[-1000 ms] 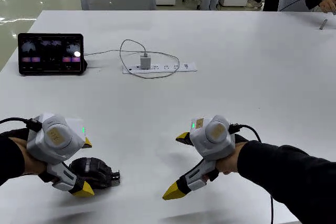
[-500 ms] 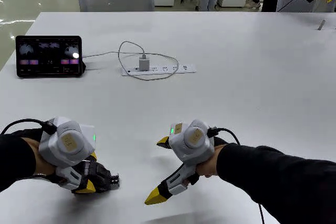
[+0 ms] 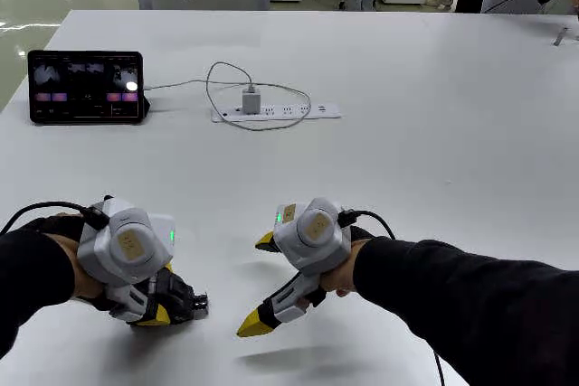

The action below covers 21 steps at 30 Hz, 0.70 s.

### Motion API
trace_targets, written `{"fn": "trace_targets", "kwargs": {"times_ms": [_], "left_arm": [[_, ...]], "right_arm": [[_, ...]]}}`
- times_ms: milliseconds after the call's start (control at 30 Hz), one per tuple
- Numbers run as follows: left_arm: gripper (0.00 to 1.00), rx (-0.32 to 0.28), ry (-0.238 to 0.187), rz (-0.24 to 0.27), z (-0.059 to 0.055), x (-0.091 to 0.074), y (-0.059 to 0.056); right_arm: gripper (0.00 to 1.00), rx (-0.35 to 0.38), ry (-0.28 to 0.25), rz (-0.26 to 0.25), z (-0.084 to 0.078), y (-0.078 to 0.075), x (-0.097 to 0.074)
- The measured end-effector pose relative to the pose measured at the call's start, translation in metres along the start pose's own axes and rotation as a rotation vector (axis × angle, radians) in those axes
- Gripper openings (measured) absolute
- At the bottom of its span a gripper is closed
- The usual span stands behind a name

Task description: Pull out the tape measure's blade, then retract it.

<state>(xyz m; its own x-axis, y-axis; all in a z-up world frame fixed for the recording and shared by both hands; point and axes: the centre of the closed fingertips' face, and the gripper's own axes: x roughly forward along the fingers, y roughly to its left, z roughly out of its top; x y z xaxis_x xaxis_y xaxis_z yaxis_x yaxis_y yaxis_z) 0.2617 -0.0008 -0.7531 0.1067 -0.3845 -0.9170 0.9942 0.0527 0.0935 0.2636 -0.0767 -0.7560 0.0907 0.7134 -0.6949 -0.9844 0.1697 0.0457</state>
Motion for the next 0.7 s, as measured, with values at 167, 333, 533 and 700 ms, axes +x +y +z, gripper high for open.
{"fn": "trace_targets", "kwargs": {"times_ms": [167,333,533,700], "left_arm": [[0.33,0.004,0.008,0.011,0.001,0.000,-0.001],[0.33,0.004,0.018,0.009,0.000,-0.001,0.000],[0.33,0.001,0.007,0.008,0.000,0.000,0.000],[0.32,-0.003,0.005,0.009,0.001,-0.001,-0.001]], "right_arm": [[0.70,-0.049,0.019,0.011,0.003,0.005,0.010],[0.67,-0.064,0.021,0.027,0.008,0.010,0.016],[0.61,-0.061,0.013,0.040,0.013,0.012,0.022],[0.56,-0.082,0.026,0.056,0.012,0.015,0.032]]}}
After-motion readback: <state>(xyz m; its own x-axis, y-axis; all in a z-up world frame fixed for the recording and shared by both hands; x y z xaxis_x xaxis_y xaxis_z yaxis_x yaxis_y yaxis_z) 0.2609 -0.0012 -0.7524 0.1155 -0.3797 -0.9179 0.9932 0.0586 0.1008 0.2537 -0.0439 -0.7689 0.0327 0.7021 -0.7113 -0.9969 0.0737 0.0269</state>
